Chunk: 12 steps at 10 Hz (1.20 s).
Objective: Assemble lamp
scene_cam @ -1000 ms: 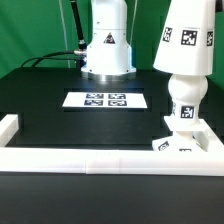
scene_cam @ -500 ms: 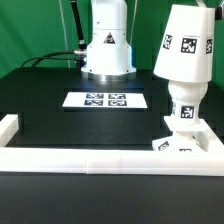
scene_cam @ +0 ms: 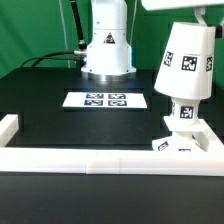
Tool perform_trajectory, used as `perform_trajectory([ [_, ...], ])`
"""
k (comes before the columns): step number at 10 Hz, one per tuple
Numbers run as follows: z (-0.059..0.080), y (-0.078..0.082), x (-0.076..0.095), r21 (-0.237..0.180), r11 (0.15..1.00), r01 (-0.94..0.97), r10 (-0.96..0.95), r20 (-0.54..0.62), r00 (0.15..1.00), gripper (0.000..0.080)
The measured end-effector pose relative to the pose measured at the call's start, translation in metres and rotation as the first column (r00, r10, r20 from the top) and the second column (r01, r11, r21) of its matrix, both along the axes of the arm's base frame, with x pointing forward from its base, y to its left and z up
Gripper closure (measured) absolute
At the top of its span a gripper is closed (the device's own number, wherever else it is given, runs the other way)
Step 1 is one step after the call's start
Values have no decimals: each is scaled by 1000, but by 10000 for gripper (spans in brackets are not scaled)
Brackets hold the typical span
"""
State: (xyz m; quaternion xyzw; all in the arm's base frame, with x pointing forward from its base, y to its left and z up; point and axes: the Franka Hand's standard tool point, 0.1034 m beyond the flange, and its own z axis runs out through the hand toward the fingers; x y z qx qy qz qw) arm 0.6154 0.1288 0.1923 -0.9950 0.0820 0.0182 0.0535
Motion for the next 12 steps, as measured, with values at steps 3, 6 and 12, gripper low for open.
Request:
perform_trajectory([
  [3, -7, 0, -1, -3, 1000, 0, 0, -9, 1000, 755],
  [6, -7, -1, -1, -3, 1000, 0, 0, -9, 1000, 538],
  [12, 2, -8, -1, 0, 1000, 6, -6, -1, 1000, 101],
])
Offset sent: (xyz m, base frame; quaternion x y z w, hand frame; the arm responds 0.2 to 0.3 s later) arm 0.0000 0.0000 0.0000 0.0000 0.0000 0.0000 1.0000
